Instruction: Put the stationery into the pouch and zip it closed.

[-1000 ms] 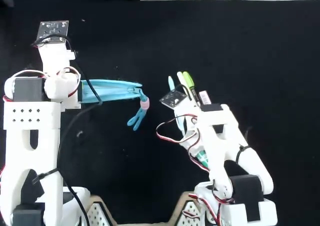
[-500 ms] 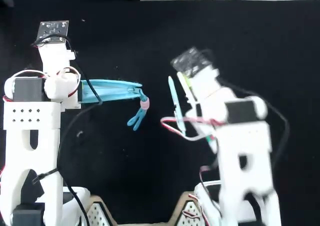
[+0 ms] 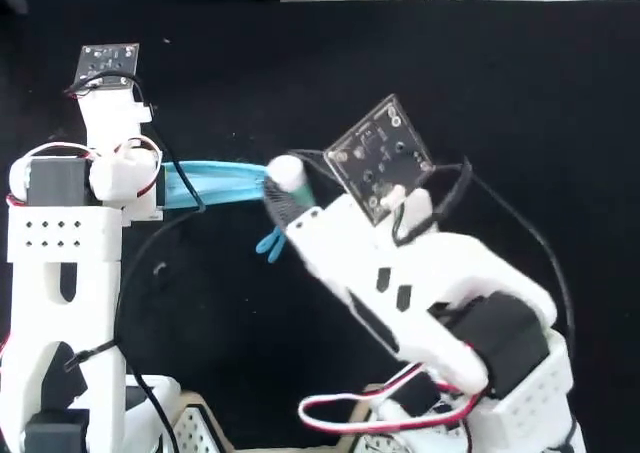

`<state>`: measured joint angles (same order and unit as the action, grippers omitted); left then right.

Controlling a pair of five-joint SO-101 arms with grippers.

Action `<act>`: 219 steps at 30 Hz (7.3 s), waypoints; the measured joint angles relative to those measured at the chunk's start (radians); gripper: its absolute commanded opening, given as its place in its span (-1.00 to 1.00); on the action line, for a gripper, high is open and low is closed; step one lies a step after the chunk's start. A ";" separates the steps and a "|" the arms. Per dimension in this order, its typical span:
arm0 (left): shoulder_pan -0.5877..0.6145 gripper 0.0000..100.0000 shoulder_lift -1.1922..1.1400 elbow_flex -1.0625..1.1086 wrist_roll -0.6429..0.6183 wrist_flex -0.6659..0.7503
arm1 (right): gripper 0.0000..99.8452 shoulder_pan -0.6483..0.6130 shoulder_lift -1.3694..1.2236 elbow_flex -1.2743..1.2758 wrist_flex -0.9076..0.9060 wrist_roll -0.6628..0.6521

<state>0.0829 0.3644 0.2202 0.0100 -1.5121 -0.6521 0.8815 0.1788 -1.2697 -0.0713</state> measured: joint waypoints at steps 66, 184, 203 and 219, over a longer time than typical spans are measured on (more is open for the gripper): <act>-0.006 -0.94 0.000 0.038 0.002 0.017 | -0.60 -0.124 0.193 0.873 0.993 0.000; -0.011 -0.94 0.000 0.055 0.002 0.017 | -0.98 0.112 0.160 0.356 0.129 0.008; -0.017 -0.94 0.000 0.057 0.002 0.017 | -0.98 -0.104 0.427 0.921 1.057 0.020; -0.017 -0.94 0.000 0.057 0.002 0.017 | -0.98 -0.104 0.084 1.054 1.551 0.020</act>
<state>0.0660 0.3644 0.2770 0.0115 -1.4952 -0.7564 0.9659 1.2329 0.2816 -0.0514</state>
